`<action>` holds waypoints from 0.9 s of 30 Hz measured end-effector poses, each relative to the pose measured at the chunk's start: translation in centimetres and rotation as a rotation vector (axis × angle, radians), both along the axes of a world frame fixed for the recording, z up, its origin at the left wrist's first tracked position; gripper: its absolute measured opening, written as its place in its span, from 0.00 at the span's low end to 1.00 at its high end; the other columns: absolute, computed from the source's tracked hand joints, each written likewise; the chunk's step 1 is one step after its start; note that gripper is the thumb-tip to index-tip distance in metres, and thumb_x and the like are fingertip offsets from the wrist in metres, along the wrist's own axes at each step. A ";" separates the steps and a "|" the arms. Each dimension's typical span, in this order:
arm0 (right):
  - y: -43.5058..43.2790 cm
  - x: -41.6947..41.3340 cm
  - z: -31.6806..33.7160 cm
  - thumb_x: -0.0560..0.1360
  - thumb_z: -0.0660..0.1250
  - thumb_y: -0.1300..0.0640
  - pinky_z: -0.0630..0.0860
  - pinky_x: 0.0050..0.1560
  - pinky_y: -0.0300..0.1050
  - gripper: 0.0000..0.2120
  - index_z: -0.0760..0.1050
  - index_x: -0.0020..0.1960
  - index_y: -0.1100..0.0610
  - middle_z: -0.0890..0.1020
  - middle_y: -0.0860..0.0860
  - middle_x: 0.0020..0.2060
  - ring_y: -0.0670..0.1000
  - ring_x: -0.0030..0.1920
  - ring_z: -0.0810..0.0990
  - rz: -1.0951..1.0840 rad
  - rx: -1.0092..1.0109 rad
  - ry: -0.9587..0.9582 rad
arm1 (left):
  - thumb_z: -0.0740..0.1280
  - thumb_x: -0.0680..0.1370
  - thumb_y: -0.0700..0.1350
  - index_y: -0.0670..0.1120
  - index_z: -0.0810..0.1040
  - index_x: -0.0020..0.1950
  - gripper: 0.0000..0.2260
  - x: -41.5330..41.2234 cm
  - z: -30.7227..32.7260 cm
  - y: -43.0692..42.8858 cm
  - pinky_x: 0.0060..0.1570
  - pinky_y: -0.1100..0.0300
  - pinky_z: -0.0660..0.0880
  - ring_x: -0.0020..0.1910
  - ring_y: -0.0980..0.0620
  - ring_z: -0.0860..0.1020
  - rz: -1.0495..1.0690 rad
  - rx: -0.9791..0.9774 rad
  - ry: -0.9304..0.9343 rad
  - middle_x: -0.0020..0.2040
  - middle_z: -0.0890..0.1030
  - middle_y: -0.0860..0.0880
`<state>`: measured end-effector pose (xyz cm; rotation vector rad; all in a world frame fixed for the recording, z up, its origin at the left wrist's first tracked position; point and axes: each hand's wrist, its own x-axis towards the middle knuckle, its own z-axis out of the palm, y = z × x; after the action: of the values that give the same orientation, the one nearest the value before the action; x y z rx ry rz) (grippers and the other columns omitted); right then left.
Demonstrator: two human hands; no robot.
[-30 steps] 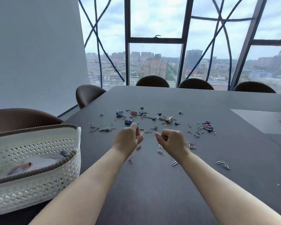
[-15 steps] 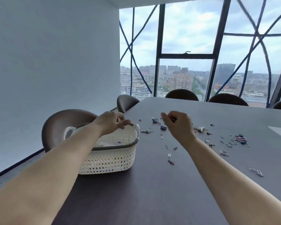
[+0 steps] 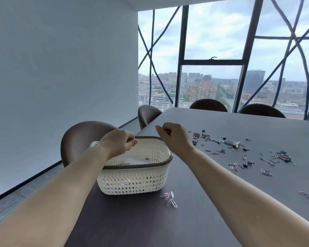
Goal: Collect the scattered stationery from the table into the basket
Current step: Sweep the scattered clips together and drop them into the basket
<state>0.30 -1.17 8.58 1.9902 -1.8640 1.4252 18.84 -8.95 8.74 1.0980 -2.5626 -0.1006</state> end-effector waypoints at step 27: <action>-0.8 2.5 -1.6 0.78 0.49 0.53 0.57 0.65 0.51 0.18 0.60 0.67 0.53 0.64 0.53 0.70 0.52 0.68 0.59 0.021 0.533 0.351 | 0.61 0.78 0.54 0.48 0.78 0.48 0.12 4.5 -1.5 1.4 0.40 0.60 0.70 0.41 0.53 0.74 0.131 -0.139 -0.056 0.39 0.76 0.53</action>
<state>2.77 -1.99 6.94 2.2823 -2.2038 0.5461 23.30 -7.56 7.25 1.2271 -2.4946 0.1405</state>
